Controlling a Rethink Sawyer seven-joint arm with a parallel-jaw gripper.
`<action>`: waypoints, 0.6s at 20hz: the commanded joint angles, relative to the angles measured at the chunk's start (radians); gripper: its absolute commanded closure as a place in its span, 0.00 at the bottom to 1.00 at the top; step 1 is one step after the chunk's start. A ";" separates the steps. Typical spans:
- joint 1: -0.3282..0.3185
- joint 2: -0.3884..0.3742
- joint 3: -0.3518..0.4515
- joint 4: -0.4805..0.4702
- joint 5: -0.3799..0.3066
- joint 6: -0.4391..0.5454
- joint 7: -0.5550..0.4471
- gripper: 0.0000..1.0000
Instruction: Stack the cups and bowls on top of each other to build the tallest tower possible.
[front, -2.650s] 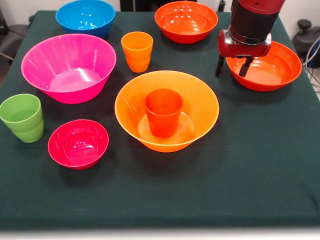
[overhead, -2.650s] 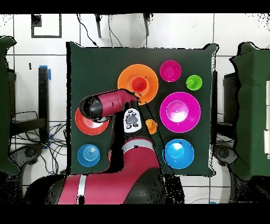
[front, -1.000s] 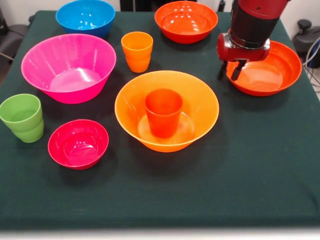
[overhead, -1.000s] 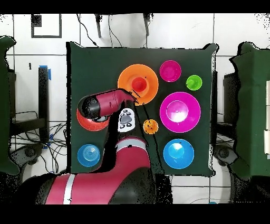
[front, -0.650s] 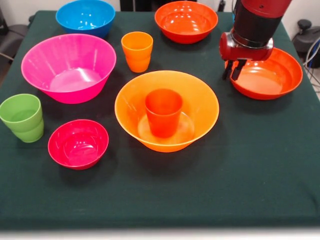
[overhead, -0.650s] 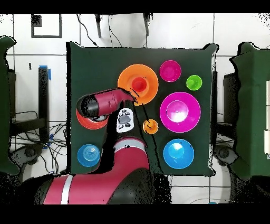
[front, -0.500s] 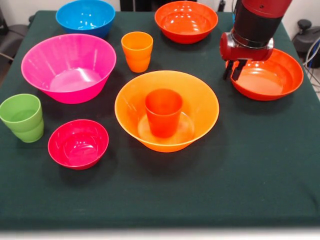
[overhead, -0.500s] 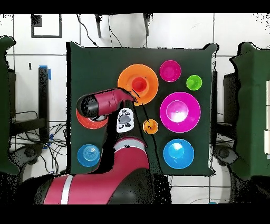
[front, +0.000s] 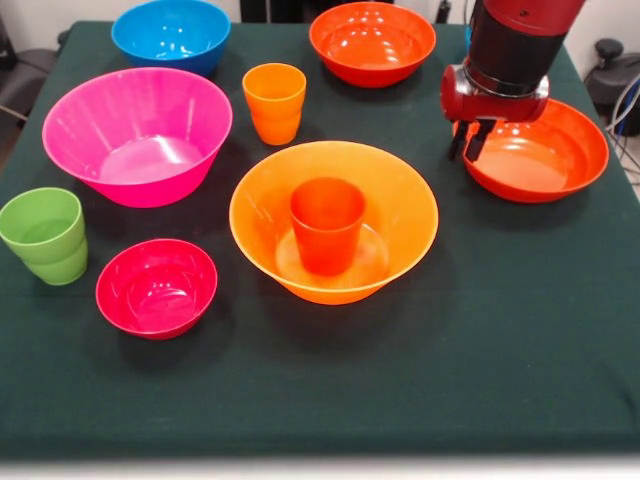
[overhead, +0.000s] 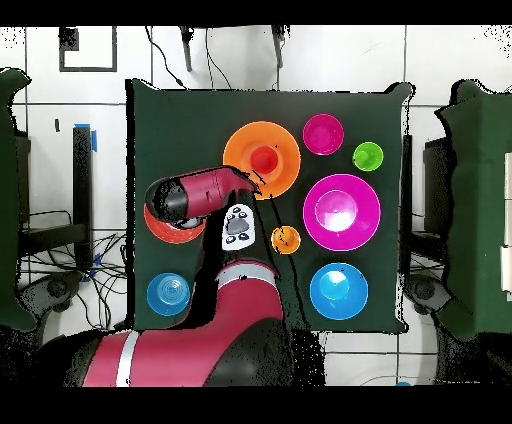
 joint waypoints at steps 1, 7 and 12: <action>-0.035 -0.027 0.075 -0.010 0.044 0.015 0.059 1.00; -0.060 -0.059 0.095 0.015 0.063 0.034 0.034 1.00; -0.074 -0.100 0.104 0.035 0.084 0.069 0.013 1.00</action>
